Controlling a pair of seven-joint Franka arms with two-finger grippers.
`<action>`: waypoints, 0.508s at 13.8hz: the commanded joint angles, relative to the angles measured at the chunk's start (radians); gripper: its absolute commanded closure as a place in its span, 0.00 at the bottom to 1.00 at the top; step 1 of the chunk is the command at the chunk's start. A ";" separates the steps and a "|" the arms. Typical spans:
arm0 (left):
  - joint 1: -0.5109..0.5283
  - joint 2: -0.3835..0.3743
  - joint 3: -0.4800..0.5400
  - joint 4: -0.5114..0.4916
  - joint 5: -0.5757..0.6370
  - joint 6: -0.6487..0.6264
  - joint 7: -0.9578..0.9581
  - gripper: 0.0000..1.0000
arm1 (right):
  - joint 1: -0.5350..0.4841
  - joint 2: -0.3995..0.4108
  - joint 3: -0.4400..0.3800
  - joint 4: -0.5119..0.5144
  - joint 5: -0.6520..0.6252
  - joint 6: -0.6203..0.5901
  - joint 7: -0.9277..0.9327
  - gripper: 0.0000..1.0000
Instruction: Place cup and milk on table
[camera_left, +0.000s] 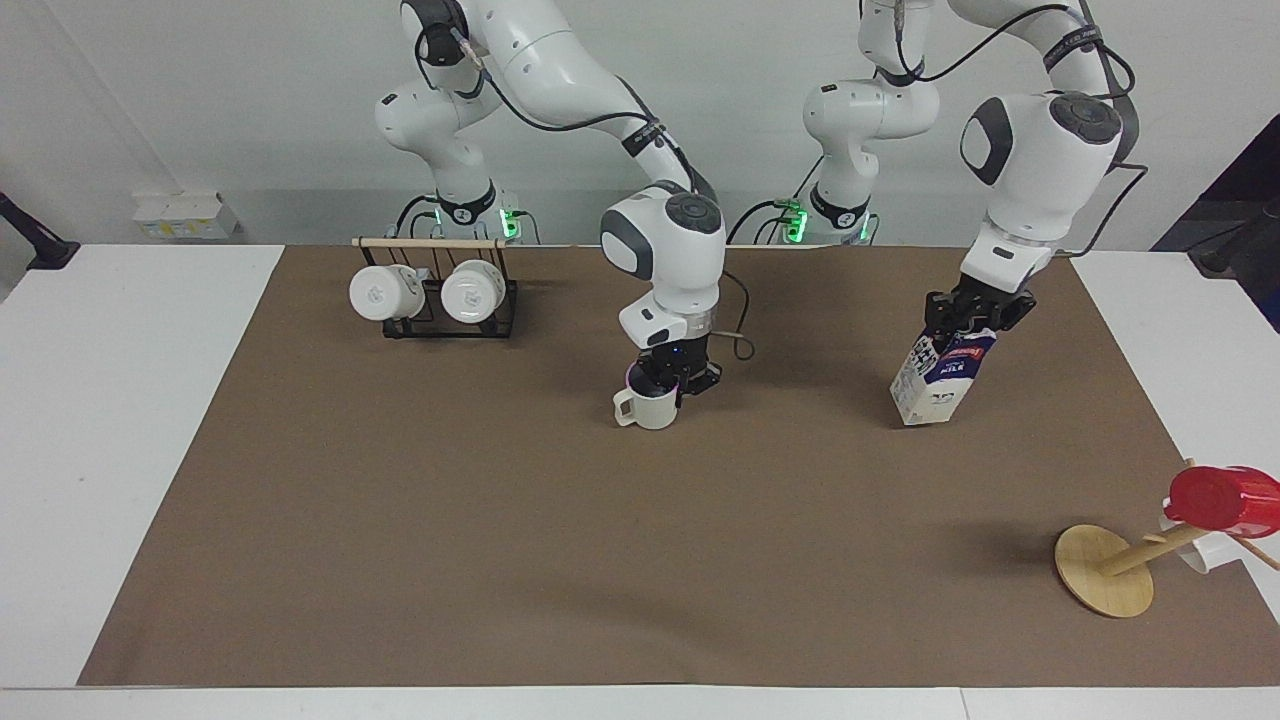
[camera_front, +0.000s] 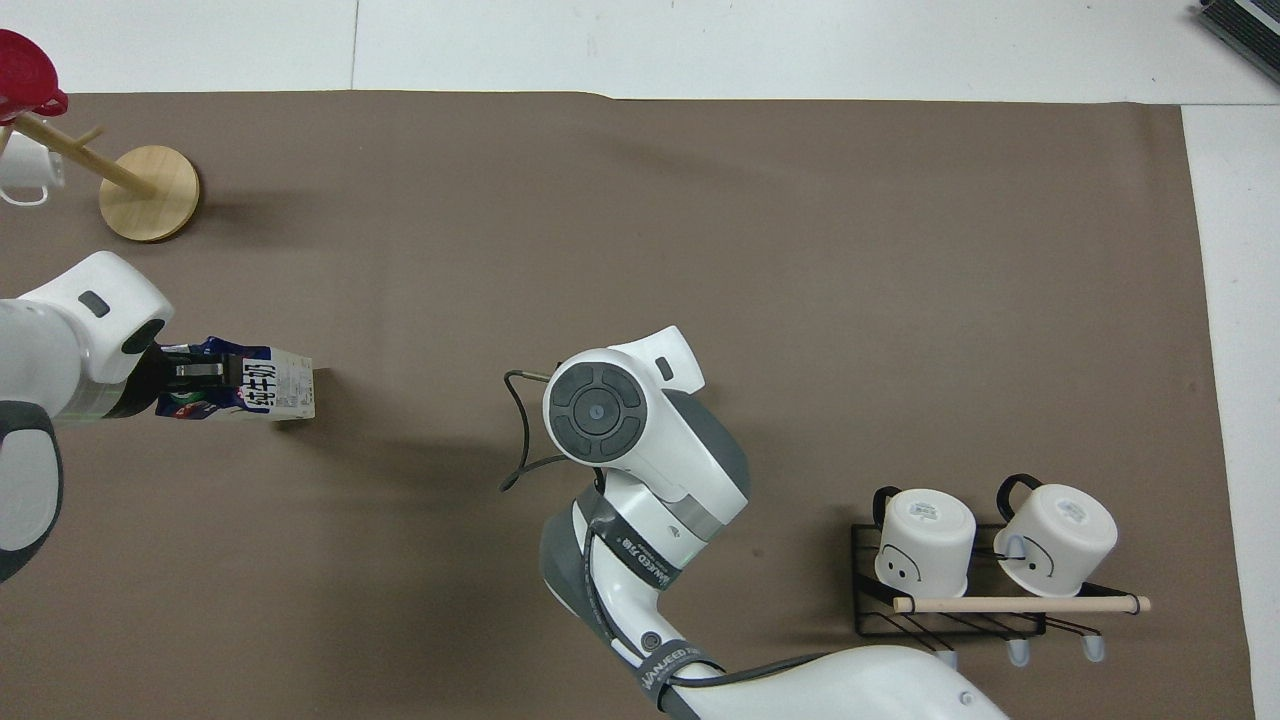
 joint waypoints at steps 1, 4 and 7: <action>0.017 0.012 -0.006 0.035 -0.008 -0.032 0.020 0.49 | -0.003 -0.009 0.001 -0.005 -0.031 0.017 0.020 0.00; 0.008 0.022 -0.008 0.083 -0.008 -0.074 0.013 0.49 | -0.023 -0.056 -0.007 0.001 -0.028 -0.004 -0.054 0.00; -0.003 0.031 -0.019 0.121 -0.016 -0.122 -0.006 0.49 | -0.075 -0.151 -0.004 -0.002 -0.007 -0.098 -0.157 0.00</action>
